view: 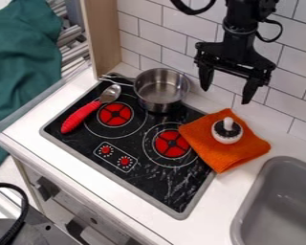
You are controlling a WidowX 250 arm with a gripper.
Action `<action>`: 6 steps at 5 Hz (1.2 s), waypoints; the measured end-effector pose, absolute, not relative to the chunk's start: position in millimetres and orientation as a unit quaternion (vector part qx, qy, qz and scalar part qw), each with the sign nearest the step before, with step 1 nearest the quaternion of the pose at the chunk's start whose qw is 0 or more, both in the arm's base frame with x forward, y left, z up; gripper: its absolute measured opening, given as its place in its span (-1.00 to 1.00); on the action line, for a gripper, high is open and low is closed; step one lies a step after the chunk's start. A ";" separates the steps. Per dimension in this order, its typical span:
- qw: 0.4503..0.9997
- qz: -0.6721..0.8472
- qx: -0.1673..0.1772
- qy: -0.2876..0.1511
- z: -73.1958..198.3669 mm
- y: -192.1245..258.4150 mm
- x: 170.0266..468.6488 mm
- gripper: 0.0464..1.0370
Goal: Pick up the silver saucepan and place it at the right bottom edge of the cooker
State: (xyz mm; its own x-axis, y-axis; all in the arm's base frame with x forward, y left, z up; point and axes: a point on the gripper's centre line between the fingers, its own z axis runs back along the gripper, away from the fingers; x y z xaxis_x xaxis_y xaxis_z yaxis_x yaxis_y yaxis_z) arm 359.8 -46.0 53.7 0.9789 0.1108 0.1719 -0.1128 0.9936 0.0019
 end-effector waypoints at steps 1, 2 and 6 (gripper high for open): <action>0.996 0.054 0.007 -0.064 38.4 -45.3 354.9 0.93; 0.996 0.052 -0.005 -0.079 37.9 -17.5 363.3 0.93; 0.998 0.060 -0.002 -0.027 -6.3 69.3 398.0 0.93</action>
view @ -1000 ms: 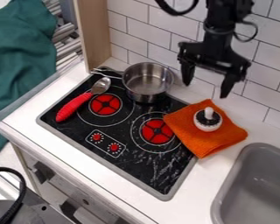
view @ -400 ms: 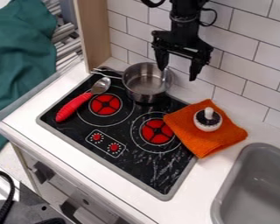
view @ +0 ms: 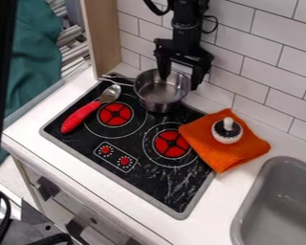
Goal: Pick up the silver saucepan and place it at the right bottom edge of the cooker
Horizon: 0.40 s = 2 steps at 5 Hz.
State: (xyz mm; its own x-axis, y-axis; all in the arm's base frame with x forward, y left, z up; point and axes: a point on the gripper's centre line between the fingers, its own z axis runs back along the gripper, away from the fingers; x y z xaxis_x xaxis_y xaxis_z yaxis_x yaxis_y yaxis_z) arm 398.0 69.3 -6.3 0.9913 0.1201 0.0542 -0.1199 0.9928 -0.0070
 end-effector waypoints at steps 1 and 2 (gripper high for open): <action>0.998 0.060 -0.019 0.013 -36.2 70.4 391.1 0.93; 0.998 0.051 -0.025 0.029 -41.1 73.0 390.5 0.85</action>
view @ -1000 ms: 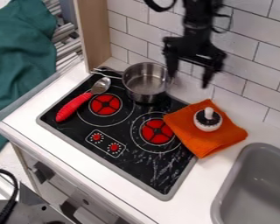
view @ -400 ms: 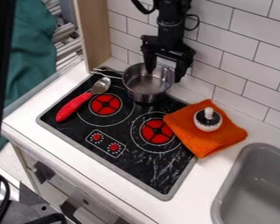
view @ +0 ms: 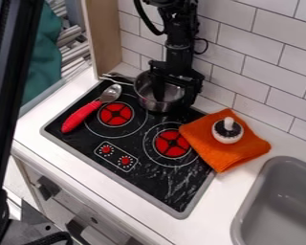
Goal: Pick up the silver saucepan and place it at the right bottom edge of the cooker
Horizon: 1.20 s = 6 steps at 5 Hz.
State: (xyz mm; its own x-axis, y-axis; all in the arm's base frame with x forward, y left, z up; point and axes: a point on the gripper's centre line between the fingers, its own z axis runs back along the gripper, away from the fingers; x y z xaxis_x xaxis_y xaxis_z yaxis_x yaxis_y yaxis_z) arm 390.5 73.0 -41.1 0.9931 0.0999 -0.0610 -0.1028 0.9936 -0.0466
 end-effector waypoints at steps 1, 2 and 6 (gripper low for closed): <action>0.998 0.050 -0.027 0.027 -41.2 72.5 394.3 0.51; 0.998 0.050 -0.027 0.027 -41.2 72.3 394.4 0.16; 0.997 0.067 0.020 -0.028 4.1 48.8 386.7 -0.97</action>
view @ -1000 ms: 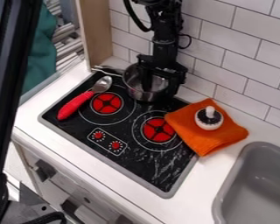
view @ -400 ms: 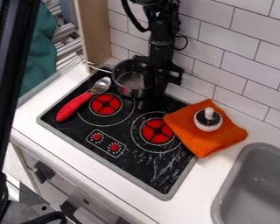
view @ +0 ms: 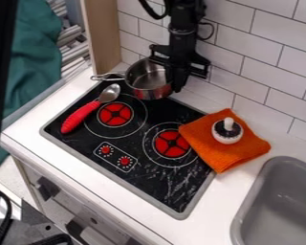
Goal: Pick up the silver saucepan and place it at the right bottom edge of the cooker
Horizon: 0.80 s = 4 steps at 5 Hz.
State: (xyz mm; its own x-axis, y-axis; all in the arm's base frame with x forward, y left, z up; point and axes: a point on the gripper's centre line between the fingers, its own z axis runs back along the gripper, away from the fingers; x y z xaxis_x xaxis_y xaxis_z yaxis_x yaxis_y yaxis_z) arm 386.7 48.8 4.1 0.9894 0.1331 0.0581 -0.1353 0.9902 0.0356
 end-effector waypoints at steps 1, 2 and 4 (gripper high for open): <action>0.995 0.066 0.033 -0.069 33.3 40.1 380.3 -0.97; 0.994 0.046 0.035 -0.091 51.1 21.6 364.6 -0.97; 0.999 -0.002 0.019 -0.041 35.3 9.3 309.4 -0.97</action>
